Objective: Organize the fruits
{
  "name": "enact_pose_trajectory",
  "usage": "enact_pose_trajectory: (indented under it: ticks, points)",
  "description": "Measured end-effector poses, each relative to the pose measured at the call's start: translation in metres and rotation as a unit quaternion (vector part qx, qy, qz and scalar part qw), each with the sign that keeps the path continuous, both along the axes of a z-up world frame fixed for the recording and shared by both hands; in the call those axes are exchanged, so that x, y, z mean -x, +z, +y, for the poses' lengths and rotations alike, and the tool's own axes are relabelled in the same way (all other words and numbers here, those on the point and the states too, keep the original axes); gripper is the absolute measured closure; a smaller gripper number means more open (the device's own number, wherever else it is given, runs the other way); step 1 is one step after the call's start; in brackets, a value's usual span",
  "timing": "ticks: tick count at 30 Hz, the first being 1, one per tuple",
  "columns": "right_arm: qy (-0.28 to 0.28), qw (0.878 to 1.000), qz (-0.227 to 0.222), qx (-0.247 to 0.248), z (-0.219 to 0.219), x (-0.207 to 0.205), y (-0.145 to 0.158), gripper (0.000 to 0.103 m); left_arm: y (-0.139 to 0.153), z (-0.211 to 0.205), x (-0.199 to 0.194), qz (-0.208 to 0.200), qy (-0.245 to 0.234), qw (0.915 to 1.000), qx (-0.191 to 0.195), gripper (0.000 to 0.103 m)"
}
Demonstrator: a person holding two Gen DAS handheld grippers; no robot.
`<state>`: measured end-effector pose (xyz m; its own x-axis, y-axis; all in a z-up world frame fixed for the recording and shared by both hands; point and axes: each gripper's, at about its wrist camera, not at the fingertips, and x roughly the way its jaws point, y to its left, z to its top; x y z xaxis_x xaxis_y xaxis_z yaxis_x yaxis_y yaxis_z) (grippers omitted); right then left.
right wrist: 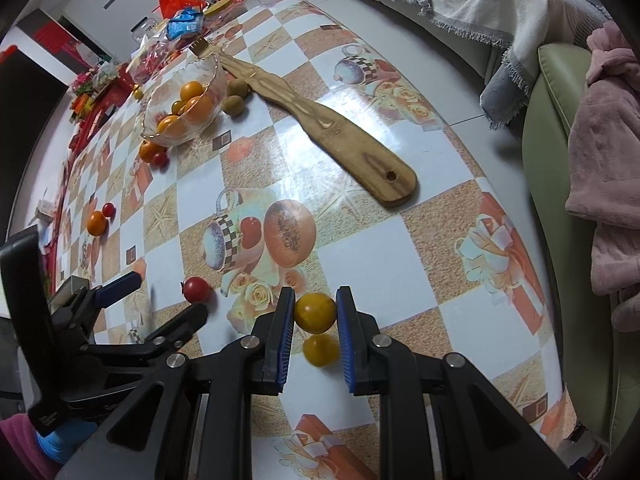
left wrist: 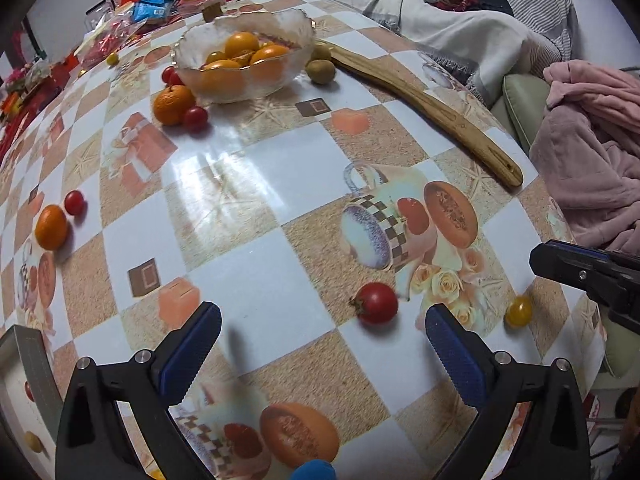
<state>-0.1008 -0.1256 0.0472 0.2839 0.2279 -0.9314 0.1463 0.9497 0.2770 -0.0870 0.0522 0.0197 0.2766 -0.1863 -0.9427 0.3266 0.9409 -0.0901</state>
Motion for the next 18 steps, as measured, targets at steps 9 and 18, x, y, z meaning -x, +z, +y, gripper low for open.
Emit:
enact_pose_trajectory:
  ticks: [9,18]
  points:
    - [0.003,1.000,-0.001,-0.002,0.001,0.000,0.000,0.080,-0.017,-0.020,-0.004,0.013,-0.011,0.9990,-0.041,0.000]
    - [-0.001,1.000,-0.004,-0.003,0.000,0.001,0.003,0.080,-0.005,-0.030,-0.015,0.010,-0.011,0.9992,-0.036,0.048]
